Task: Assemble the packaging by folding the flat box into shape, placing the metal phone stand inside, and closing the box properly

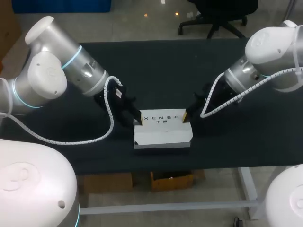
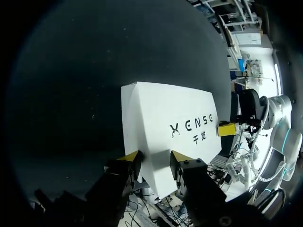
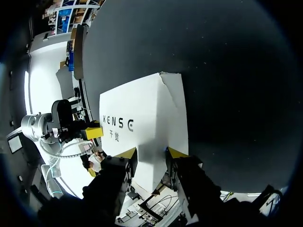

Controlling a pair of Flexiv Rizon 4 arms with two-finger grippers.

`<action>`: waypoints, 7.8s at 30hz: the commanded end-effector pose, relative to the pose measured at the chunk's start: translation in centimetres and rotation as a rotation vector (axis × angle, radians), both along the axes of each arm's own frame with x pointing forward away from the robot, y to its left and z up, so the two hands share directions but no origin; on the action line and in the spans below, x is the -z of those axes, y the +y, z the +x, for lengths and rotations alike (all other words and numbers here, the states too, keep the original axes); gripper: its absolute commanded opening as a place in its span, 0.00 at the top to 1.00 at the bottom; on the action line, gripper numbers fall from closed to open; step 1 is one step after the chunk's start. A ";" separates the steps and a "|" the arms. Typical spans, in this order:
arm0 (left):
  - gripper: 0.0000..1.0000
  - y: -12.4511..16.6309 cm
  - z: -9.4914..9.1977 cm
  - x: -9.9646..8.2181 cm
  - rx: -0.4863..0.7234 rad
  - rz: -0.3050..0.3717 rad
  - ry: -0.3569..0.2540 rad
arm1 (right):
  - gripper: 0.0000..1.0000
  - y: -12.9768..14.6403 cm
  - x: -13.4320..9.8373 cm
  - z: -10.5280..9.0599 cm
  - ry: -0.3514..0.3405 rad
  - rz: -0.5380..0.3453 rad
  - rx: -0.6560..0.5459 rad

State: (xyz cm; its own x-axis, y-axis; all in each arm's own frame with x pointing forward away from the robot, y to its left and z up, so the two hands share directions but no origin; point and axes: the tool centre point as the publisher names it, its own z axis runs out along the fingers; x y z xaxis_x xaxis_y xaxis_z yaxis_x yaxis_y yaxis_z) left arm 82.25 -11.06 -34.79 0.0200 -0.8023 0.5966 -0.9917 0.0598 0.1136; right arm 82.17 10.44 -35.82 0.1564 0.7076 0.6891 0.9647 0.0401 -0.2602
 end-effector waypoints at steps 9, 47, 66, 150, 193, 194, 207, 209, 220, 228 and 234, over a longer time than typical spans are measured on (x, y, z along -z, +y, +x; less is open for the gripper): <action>0.60 -0.8 0.7 -0.5 0.005 0.019 0.042 | 0.65 0.4 -0.4 0.7 0.060 -0.011 -0.016; 0.57 -0.6 1.1 -1.5 0.009 -0.006 0.187 | 0.68 0.0 -0.9 1.7 0.171 -0.030 -0.011; 0.53 -0.4 1.5 -2.2 0.004 -0.017 0.232 | 0.68 0.1 -1.6 1.9 0.182 -0.039 -0.006; 0.54 -0.9 4.3 -4.6 0.005 -0.014 0.322 | 0.65 1.0 -3.8 4.4 0.249 -0.087 0.004; 0.55 -0.8 3.3 -3.5 0.004 -0.017 0.340 | 0.65 1.5 -3.0 4.1 0.254 -0.088 -0.002; 0.55 -0.8 3.3 -3.4 0.004 -0.017 0.341 | 0.65 1.5 -3.0 4.1 0.254 -0.087 -0.002; 0.54 -0.4 2.9 -2.8 0.008 -0.025 0.343 | 0.64 0.9 -2.3 3.5 0.255 -0.068 0.003; 0.54 -0.3 2.9 -2.7 0.008 -0.025 0.342 | 0.64 0.8 -2.2 3.4 0.254 -0.063 0.003; 0.53 0.3 3.0 -2.2 0.001 -0.023 0.330 | 0.63 0.8 -1.8 3.4 0.248 -0.048 -0.001; 0.53 0.6 2.9 -2.1 -0.005 -0.020 0.297 | 0.63 0.7 -1.7 3.4 0.235 -0.035 -0.004; 0.52 0.7 2.8 -2.1 -0.003 -0.021 0.282 | 0.61 0.7 -1.6 3.5 0.231 -0.028 -0.006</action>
